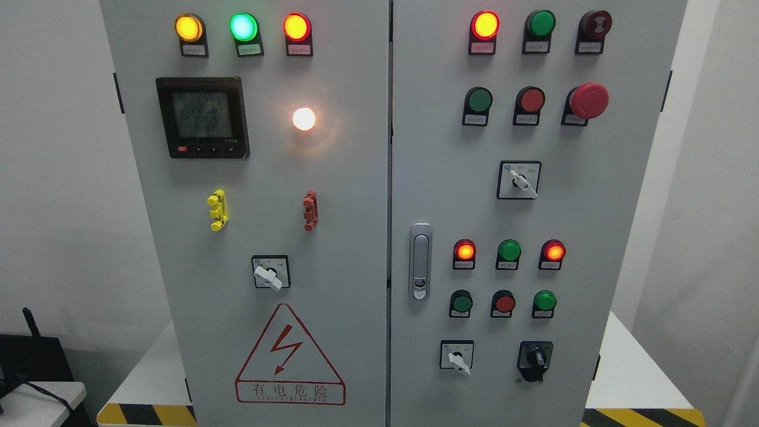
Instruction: Trip black knob to open circuit
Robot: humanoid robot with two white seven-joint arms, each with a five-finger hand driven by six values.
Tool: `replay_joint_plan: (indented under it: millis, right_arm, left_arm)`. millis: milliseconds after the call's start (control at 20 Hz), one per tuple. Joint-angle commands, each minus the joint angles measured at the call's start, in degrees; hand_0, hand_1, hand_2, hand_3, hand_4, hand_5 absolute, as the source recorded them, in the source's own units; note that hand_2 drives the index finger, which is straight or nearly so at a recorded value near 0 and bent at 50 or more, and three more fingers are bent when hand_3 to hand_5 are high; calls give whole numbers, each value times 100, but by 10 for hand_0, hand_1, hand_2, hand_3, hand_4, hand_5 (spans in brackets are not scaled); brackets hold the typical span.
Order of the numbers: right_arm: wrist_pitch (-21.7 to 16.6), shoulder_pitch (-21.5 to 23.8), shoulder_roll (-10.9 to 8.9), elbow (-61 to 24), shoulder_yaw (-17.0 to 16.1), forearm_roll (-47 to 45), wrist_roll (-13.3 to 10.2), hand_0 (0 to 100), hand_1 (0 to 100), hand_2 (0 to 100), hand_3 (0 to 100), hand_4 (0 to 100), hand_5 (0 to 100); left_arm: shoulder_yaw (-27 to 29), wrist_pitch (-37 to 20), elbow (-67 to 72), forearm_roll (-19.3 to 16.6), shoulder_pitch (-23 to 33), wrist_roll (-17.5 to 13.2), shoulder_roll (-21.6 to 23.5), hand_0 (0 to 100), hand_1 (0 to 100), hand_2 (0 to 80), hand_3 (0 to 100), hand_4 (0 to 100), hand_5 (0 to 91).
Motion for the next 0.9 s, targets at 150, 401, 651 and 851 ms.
replay_joint_plan:
  millis: [150,401,651,851]
  right_arm:
    - [-1434,656,35,-1301,-1087,-23,29,199,491,0,285,306,246]
    - [-2796,665,263,-1484,-1552,-23,-33,248,550,148,422,459,480]
    - [-3834,709,404,-1889,-1878,-32,-217,302,606,198,501,588,694]
    - [-4152,709,448,-2477,-1992,-330,-446,316,617,224,550,634,758]
  left_arm:
    - [0,4,0,-185,-44,4,-7,120,389,0,0,0,0]
    - [0,4,0,-193,-44,4,2,120,389,0,0,0,0]
    - [0,4,0,-193,-44,4,2,120,389,0,0,0,0]
    - [0,4,0,-193,-44,4,2,120,389,0,0,0,0]
